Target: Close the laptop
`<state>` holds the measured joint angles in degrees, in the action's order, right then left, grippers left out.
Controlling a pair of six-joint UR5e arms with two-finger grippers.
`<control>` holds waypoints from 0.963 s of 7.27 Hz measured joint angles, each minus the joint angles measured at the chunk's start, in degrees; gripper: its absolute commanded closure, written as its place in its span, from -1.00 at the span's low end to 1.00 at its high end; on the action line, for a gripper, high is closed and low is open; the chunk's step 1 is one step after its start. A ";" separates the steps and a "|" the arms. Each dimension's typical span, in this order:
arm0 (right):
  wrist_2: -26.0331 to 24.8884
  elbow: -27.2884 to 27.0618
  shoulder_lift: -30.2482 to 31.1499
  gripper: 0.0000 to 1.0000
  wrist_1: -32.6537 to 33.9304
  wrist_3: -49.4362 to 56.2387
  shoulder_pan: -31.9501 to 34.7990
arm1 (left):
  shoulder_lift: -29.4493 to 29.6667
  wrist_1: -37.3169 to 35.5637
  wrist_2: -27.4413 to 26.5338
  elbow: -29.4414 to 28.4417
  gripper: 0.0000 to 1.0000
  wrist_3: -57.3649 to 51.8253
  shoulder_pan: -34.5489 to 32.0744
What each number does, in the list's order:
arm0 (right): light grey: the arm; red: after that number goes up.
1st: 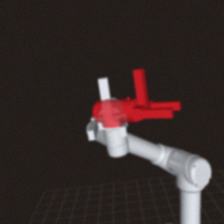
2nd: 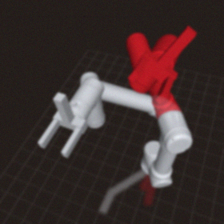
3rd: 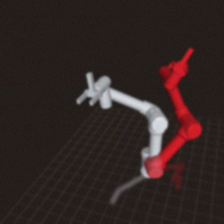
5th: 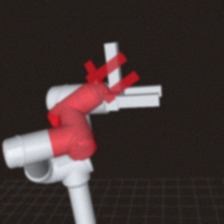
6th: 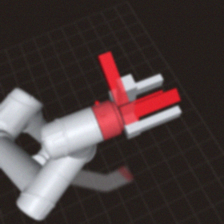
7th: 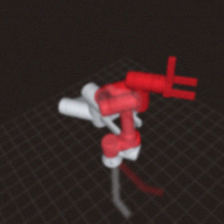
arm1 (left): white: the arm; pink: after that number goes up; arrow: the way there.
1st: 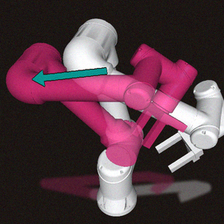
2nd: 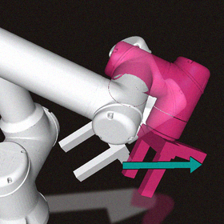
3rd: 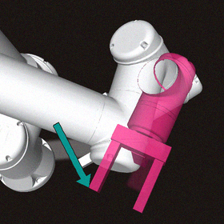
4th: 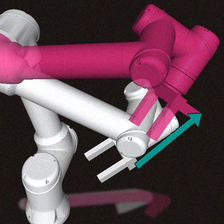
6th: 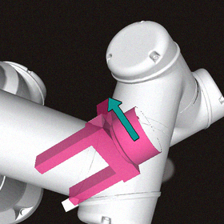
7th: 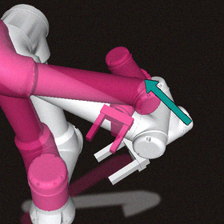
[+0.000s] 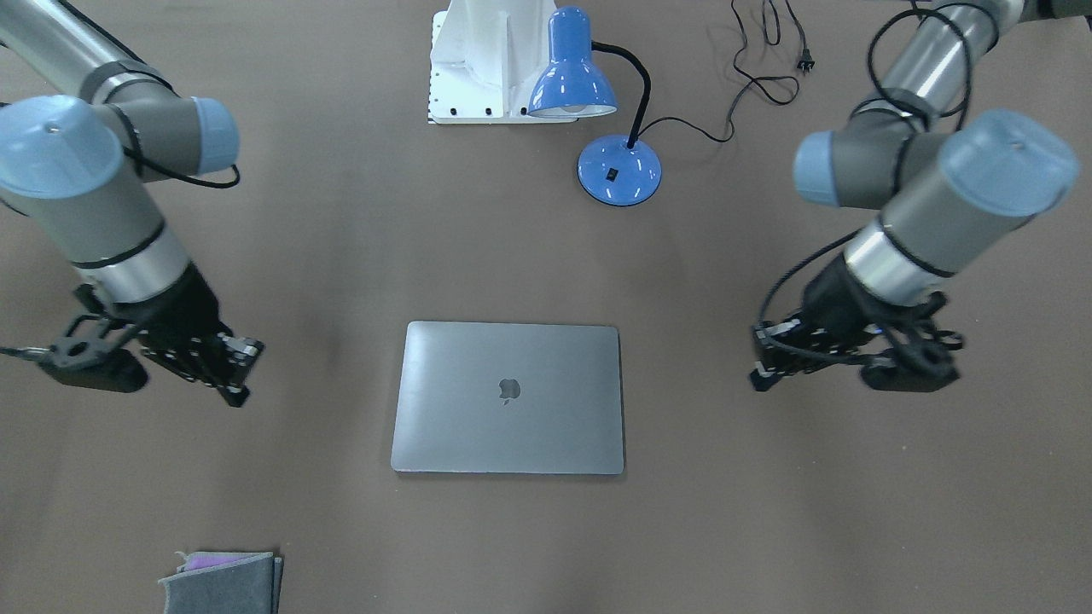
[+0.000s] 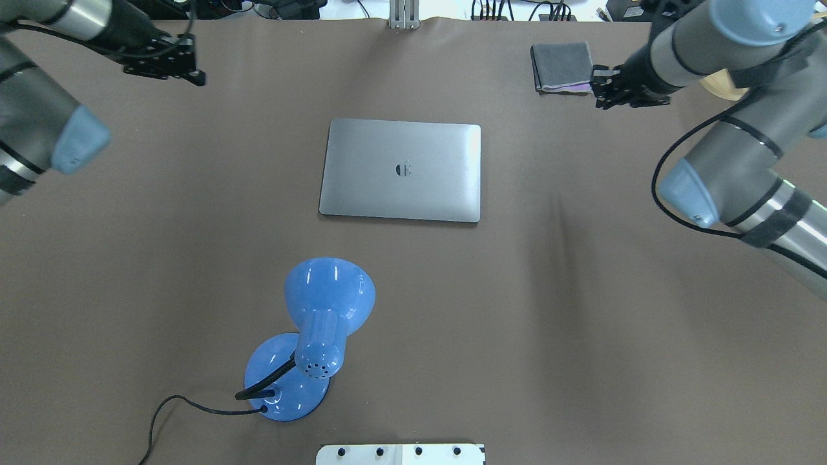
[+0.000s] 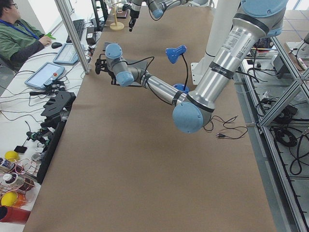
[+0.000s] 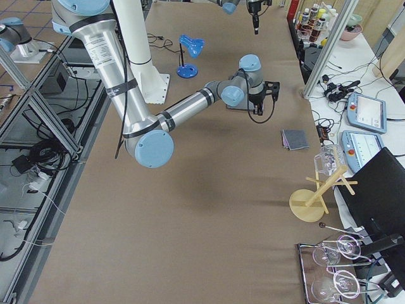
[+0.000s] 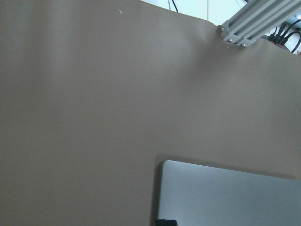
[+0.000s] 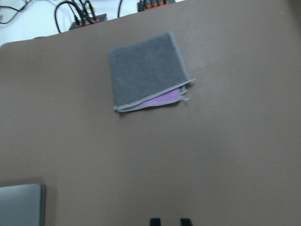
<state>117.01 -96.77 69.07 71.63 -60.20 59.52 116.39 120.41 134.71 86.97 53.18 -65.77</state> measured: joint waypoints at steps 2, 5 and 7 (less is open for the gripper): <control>6.86 -2.10 10.97 -1.00 0.41 19.04 10.48 | -9.67 -2.07 3.40 0.70 -0.97 -19.32 -8.17; 12.20 -3.51 20.21 -1.00 14.54 50.65 24.67 | -19.23 -15.40 3.66 2.48 -0.97 -48.53 -19.60; 10.98 -5.27 22.55 -1.00 27.46 61.54 27.65 | -25.78 -26.32 2.43 7.22 -0.97 -57.77 -23.80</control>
<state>128.00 -102.04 91.62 99.09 1.33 87.16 90.61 94.09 137.14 94.19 -4.59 -89.57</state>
